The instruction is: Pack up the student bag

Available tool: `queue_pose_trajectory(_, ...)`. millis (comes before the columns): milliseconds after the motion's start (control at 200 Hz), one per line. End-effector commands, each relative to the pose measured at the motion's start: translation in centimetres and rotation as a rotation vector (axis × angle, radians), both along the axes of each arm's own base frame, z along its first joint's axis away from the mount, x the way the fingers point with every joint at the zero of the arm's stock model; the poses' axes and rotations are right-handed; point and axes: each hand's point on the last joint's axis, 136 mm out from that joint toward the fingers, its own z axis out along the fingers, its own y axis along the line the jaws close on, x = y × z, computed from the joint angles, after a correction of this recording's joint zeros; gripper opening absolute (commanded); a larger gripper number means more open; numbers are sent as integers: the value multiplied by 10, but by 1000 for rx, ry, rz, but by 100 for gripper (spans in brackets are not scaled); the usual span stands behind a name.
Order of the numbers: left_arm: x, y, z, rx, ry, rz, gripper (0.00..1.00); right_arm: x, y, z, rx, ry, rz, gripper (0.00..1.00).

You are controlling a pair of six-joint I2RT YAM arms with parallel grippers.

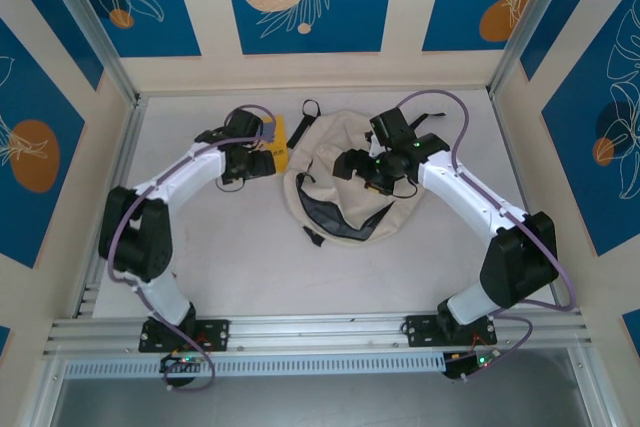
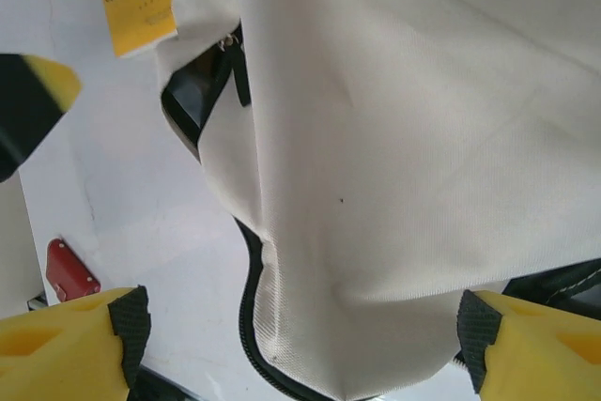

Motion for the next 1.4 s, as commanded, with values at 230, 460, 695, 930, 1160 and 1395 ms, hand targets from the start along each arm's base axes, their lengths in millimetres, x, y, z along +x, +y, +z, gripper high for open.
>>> queue_pose_trajectory(230,56,17,-37,186,75,-57,76,-10,-7,3,-10,6,-24,87)
queue_pose_trajectory(460,67,20,-63,231,147,-69,78,-12,-8,3,-10,13,-23,87)
queue_pose_trajectory(695,47,13,-93,193,257,-108,78,-14,-8,1,-8,21,-28,87)
queue_pose_trajectory(930,9,18,-108,178,377,-114,74,-14,-8,2,-5,21,-34,86)
queue_pose_trajectory(1160,-36,28,-106,155,417,-98,74,-12,-7,5,6,16,-36,86)
queue_pose_trajectory(1395,-95,41,-111,119,456,-56,74,-13,-6,2,11,23,-41,86)
